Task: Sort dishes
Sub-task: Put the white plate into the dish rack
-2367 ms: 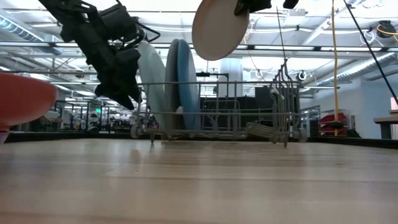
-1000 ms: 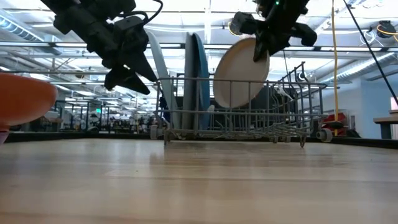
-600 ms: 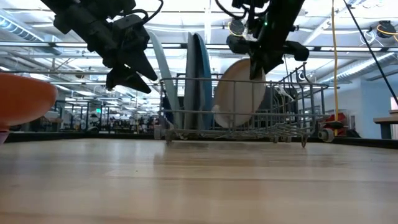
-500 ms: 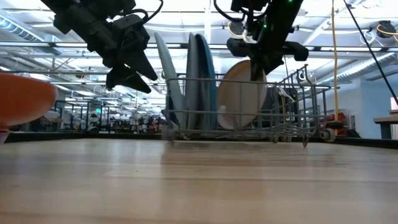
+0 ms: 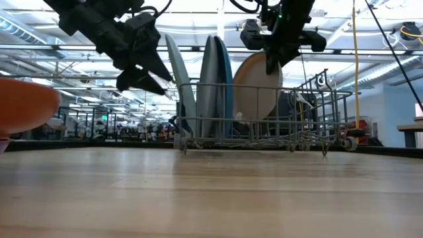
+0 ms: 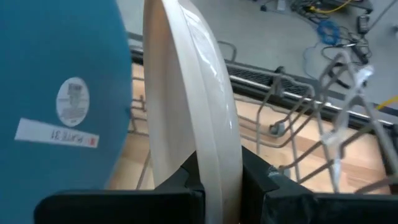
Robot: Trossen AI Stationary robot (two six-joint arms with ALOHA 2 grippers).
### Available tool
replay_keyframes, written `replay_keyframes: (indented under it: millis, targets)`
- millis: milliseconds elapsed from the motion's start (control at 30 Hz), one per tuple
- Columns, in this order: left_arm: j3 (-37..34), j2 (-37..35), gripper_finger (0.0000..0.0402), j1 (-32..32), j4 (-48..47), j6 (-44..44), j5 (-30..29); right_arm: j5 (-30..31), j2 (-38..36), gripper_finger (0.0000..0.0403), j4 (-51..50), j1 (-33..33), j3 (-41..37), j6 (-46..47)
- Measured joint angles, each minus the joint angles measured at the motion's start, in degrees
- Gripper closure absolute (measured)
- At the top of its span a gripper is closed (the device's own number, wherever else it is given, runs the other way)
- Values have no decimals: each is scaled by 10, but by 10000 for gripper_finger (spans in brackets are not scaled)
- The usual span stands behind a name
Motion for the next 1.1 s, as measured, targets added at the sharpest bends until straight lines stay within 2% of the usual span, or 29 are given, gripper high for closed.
replay_keyframes:
  millis: [133, 267, 467, 633, 733, 900, 1033, 1100]
  targets:
    - [0, 0, 171, 0, 23, 4, 0, 23, 0, 366, -43, 3, 9, 43]
    - [0, 0, 171, 0, 31, 9, 0, 31, 5, 366, -11, 5, 14, 36]
    - [0, 0, 171, 0, 34, 15, -8, 31, 52, 366, -9, 6, 14, 42]
    - [0, 0, 171, 0, 33, 15, -8, 70, 80, 366, -22, 15, 40, 54]
    - [0, 0, 172, 2, 34, 15, -10, 90, 92, 366, -57, 19, 82, 53]
    - [0, 0, 172, 2, 34, 15, -14, 91, 132, 366, -121, 30, 138, 70]
    - [0, 0, 172, 2, 34, 18, -17, 87, 182, 366, -262, 35, 197, 147]
    - [0, 0, 172, 2, 35, 19, -17, 88, 204, 366, -294, 37, 224, 175]
